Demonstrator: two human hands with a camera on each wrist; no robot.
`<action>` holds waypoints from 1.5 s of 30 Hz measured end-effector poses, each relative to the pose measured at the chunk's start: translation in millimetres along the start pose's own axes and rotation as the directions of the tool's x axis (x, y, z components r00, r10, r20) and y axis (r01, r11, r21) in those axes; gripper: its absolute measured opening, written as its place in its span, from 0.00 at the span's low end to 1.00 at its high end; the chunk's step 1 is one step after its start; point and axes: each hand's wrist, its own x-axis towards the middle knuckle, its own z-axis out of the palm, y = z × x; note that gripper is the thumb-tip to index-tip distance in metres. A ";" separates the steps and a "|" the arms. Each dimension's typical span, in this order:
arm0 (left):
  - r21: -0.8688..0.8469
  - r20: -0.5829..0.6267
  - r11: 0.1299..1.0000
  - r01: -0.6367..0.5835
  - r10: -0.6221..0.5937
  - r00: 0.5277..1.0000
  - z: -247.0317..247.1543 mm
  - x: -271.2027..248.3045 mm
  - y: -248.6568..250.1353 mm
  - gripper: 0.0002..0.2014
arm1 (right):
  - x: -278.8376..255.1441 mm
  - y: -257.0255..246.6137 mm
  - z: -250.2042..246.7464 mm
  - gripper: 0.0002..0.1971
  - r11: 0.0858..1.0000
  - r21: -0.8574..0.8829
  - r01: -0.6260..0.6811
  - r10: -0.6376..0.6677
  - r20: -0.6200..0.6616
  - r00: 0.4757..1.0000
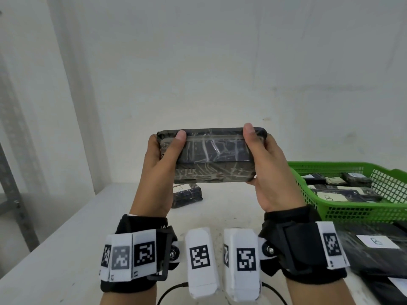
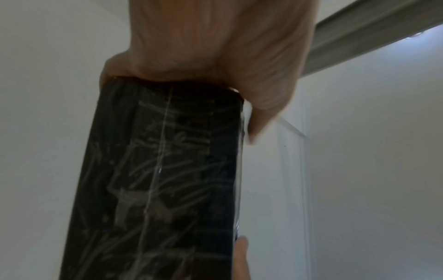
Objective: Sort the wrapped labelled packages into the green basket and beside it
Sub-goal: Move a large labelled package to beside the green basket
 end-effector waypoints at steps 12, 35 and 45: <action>0.088 -0.006 0.996 0.029 -0.028 1.000 -0.5 -2.8 2.2 0.37 | -0.2 -0.5 -2.7 0.30 1.000 -0.001 0.012 -0.012 0.022 1.000; 0.162 0.157 0.987 0.003 -0.029 0.987 -3.6 -5.6 3.9 0.33 | -2.0 -9.1 -15.9 0.42 0.995 -0.089 0.047 -0.036 0.128 0.991; 0.146 0.211 0.985 -0.090 0.058 0.976 -9.0 -3.1 -0.1 0.30 | -0.2 -7.4 -17.8 0.43 0.989 -0.147 0.026 -0.006 0.134 0.991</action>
